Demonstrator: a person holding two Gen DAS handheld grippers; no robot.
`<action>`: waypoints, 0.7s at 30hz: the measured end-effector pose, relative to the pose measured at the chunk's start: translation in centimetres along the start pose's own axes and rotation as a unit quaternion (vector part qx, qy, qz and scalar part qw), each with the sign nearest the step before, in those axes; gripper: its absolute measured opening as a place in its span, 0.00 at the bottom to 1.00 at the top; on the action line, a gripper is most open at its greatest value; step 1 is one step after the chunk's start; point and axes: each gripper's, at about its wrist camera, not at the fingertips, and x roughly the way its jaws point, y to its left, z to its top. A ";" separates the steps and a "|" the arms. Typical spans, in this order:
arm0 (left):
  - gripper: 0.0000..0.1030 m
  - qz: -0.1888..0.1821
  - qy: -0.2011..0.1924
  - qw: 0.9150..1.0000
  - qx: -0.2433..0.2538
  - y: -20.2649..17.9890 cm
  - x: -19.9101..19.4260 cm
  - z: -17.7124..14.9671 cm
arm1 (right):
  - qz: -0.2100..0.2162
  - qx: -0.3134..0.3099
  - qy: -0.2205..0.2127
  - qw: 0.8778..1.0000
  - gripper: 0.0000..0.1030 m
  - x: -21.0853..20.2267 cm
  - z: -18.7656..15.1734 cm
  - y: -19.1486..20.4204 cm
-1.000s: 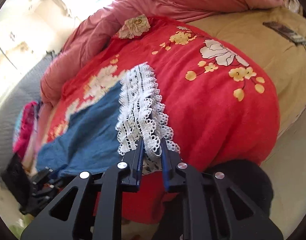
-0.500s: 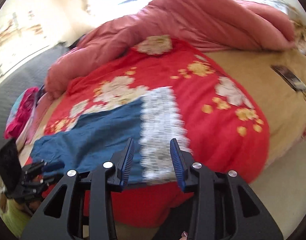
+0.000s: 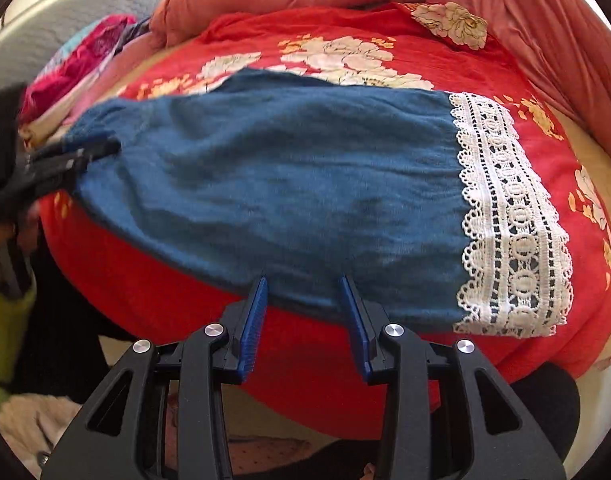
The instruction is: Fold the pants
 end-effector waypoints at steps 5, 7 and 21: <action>0.40 -0.021 0.009 1.000 -0.021 1.5 1.2 -0.1 | -0.007 -0.005 0.002 1.000 0.44 1.3 0.0 0.7; 0.40 -0.017 0.006 1.000 -0.017 1.5 1.3 -0.2 | 0.018 0.002 -0.002 1.000 0.49 0.9 0.0 0.5; 0.42 -0.126 -0.040 0.991 -0.001 -0.8 2.7 6.3 | 0.000 0.133 -0.118 0.984 0.61 -4.9 2.5 -7.9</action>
